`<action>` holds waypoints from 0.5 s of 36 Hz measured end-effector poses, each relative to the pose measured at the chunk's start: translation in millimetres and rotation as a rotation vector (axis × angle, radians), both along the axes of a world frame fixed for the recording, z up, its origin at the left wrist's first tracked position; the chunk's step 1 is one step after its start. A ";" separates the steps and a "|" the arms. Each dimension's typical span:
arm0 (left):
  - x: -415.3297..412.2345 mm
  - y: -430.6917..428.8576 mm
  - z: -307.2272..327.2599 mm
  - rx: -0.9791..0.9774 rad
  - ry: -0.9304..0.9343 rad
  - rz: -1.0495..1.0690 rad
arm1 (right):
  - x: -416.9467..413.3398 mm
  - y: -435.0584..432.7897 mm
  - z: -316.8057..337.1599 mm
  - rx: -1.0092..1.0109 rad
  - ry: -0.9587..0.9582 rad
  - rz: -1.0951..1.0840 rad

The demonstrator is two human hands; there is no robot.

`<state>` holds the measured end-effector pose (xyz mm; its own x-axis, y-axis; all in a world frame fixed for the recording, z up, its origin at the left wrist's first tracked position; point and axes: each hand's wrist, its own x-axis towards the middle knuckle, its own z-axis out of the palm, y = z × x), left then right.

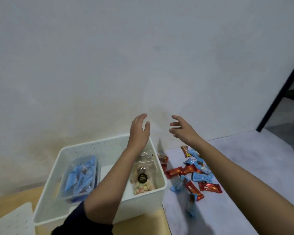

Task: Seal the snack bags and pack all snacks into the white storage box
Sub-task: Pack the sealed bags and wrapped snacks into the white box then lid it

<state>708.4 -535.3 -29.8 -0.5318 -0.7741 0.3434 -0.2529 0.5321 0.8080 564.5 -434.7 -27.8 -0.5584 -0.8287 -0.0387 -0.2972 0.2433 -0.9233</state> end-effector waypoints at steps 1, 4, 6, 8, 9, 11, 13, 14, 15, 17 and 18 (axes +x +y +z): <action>-14.1 10.7 -4.0 0.010 0.007 -0.014 | -14.5 12.2 -3.5 0.010 0.014 -0.019; -50.3 45.7 -24.8 0.040 0.005 -0.049 | -55.8 49.8 -23.0 0.066 0.043 -0.064; -68.2 69.0 -46.9 0.057 -0.015 -0.078 | -81.1 74.2 -43.9 0.120 0.043 -0.086; -80.0 91.3 -74.6 0.072 -0.052 -0.123 | -103.4 96.6 -67.9 0.181 0.045 -0.109; -83.0 102.0 -89.9 0.086 -0.076 -0.145 | -112.7 107.1 -80.3 0.214 0.048 -0.118; -84.9 121.0 -122.9 0.109 -0.138 -0.157 | -128.6 126.3 -105.5 0.283 0.073 -0.126; -82.5 136.5 -157.9 0.060 -0.220 -0.123 | -142.5 143.0 -131.5 0.342 0.115 -0.116; -79.1 143.2 -173.8 0.022 -0.280 -0.107 | -148.6 150.0 -144.1 0.370 0.134 -0.107; -75.0 149.3 -188.6 -0.014 -0.351 -0.097 | -153.8 156.4 -155.9 0.400 0.156 -0.096; -65.7 160.3 -213.4 -0.059 -0.528 -0.105 | -161.5 166.8 -177.9 0.455 0.207 -0.070; -61.3 164.9 -223.3 -0.067 -0.611 -0.108 | -164.2 170.4 -187.7 0.484 0.231 -0.057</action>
<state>647.1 -370.4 -253.1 -0.7216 -0.6923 -0.0011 -0.6006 0.6253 0.4983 400.3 -264.3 -215.4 -0.6411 -0.7147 -0.2797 -0.4529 0.6465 -0.6140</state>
